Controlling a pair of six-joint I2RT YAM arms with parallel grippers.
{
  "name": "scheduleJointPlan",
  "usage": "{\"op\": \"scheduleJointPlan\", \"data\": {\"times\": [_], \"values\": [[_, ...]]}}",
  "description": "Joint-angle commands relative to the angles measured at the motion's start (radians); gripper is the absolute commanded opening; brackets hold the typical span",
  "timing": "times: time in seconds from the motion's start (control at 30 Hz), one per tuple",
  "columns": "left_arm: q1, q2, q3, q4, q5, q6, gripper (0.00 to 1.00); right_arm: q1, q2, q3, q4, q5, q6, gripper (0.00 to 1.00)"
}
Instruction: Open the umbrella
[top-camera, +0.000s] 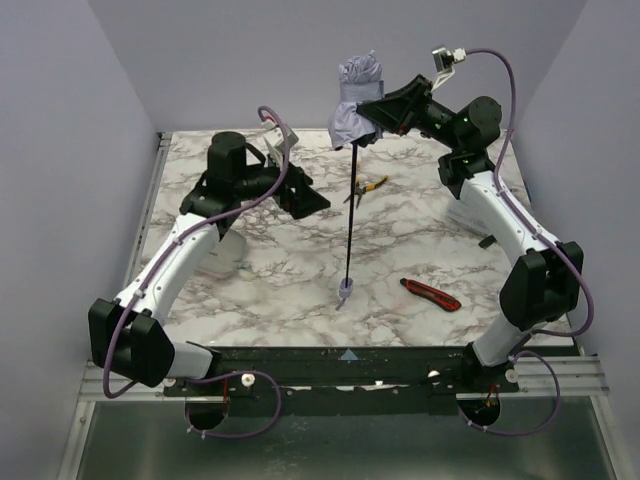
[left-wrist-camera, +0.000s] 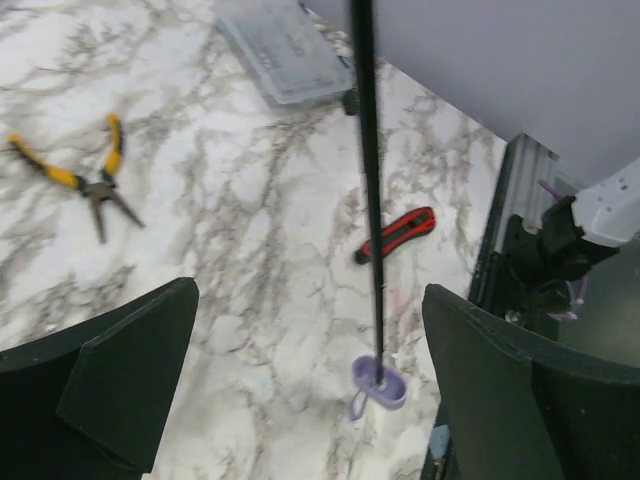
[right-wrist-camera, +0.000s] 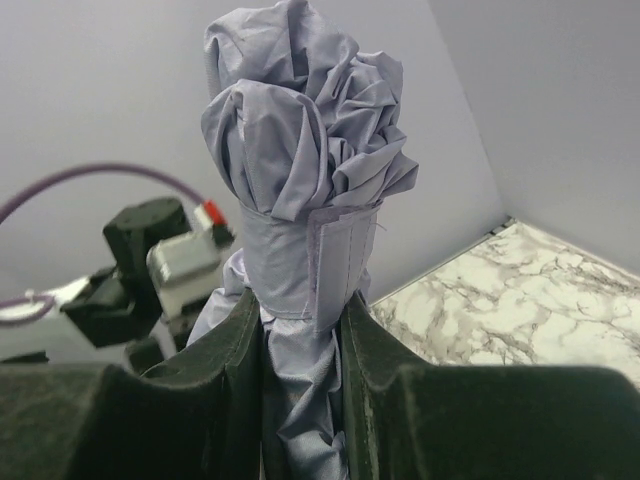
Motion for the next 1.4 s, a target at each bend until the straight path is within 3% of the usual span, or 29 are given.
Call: {"op": "scheduleJointPlan", "data": {"times": [0.0,0.13,0.4,0.47,0.57,0.63,0.7,0.8,0.83,1.1,1.17,1.27,1.37], "values": [[0.131,-0.054,0.077,-0.125,0.029,0.090,0.99,0.002,-0.062,0.001,0.011,-0.137,-0.047,0.00],[0.152,-0.061,0.246,-0.272,0.068,0.237,0.98,0.005,-0.080,0.017,-0.075,-0.195,-0.139,0.01],[0.152,-0.135,0.345,-0.273,0.171,0.415,0.94,0.035,-0.099,0.203,-0.669,-0.202,-0.737,0.01],[0.151,-0.141,0.377,-0.293,0.160,0.463,0.89,0.041,-0.094,0.257,-0.849,-0.203,-0.927,0.00],[0.129,-0.120,0.465,-0.392,0.116,0.563,0.73,0.049,-0.093,0.308,-1.041,-0.215,-1.099,0.00],[0.096,-0.097,0.512,-0.477,0.074,0.667,0.71,0.059,-0.104,0.300,-1.123,-0.227,-1.176,0.00],[0.061,-0.078,0.530,-0.501,0.023,0.710,0.76,0.077,-0.121,0.280,-1.165,-0.230,-1.238,0.01],[0.009,-0.054,0.534,-0.498,-0.036,0.721,0.96,0.116,-0.144,0.262,-1.229,-0.219,-1.340,0.00],[-0.011,-0.043,0.535,-0.496,-0.066,0.726,0.98,0.135,-0.151,0.260,-1.250,-0.207,-1.368,0.00],[-0.135,0.016,0.534,-0.535,-0.169,0.751,0.98,0.253,-0.199,0.217,-1.364,-0.146,-1.548,0.00],[-0.141,0.023,0.536,-0.583,-0.141,0.781,0.90,0.265,-0.208,0.207,-1.356,-0.127,-1.552,0.00],[-0.141,0.006,0.506,-0.601,-0.101,0.796,0.50,0.269,-0.211,0.203,-1.351,-0.095,-1.550,0.02],[-0.140,-0.037,0.428,-0.562,-0.087,0.810,0.21,0.269,-0.214,0.197,-1.351,-0.069,-1.541,0.03]]}}
